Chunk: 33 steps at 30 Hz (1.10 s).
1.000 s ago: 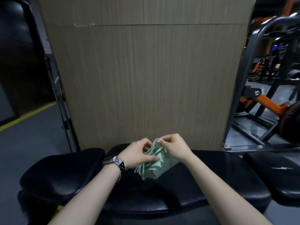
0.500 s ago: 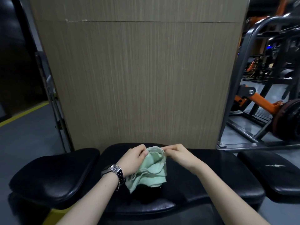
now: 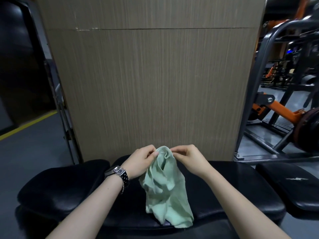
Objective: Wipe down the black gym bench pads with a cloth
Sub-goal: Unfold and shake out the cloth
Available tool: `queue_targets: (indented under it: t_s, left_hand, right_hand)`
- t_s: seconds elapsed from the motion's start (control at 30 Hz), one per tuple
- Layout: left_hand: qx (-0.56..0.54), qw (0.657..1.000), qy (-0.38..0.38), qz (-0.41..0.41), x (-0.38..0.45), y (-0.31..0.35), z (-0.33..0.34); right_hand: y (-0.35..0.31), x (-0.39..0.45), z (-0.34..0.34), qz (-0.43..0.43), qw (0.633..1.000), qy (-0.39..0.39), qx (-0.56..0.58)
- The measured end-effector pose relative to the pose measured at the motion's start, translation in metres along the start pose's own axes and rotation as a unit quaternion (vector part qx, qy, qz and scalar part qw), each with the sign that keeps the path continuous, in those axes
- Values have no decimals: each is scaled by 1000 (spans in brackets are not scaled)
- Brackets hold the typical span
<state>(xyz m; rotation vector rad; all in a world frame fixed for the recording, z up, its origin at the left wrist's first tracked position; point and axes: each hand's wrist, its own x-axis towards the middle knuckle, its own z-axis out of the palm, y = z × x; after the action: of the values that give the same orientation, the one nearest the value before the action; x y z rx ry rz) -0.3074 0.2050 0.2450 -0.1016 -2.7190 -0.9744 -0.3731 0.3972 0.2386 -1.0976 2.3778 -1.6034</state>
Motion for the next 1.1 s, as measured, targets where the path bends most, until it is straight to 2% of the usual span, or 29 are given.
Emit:
queue_targets:
  t_s: [0.13, 0.23, 0.27, 0.4, 0.53, 0.67, 0.77, 0.9, 1.0, 1.1]
  left_hand:
    - [-23, 999, -44, -8, -11, 4, -3]
    - [79, 993, -89, -22, -16, 2, 1]
    - [112, 990, -84, -11, -17, 1, 2]
    - [90, 991, -7, 98, -25, 3, -6]
    - [250, 951, -11, 181, -28, 8, -15]
    - [347, 919, -19, 186, -29, 23, -21]
    - [373, 907, -29, 192, -30, 31, -23]
    - [315, 932, -42, 176, -25, 29, -35]
    - [100, 984, 12, 146, -24, 34, -46]
    - [-94, 989, 77, 82, -23, 44, -57]
  right_hand:
    - [-3, 4, 4, 19, 998, 62, 11]
    - [-12, 8, 7, 30, 994, 105, 3]
    - [-16, 9, 6, 31, 993, 115, 2]
    - [-26, 11, -1, 43, 988, 149, 8]
    - [-35, 12, -9, 50, 986, 153, 31]
    - [-43, 10, -14, 48, 987, 152, 17]
    - [-48, 11, -19, 46, 987, 154, 11]
    - [-55, 9, -28, 39, 987, 154, 16]
    - [-61, 3, -32, 36, 988, 142, 56]
    - [-73, -2, -36, 42, 980, 150, 127]
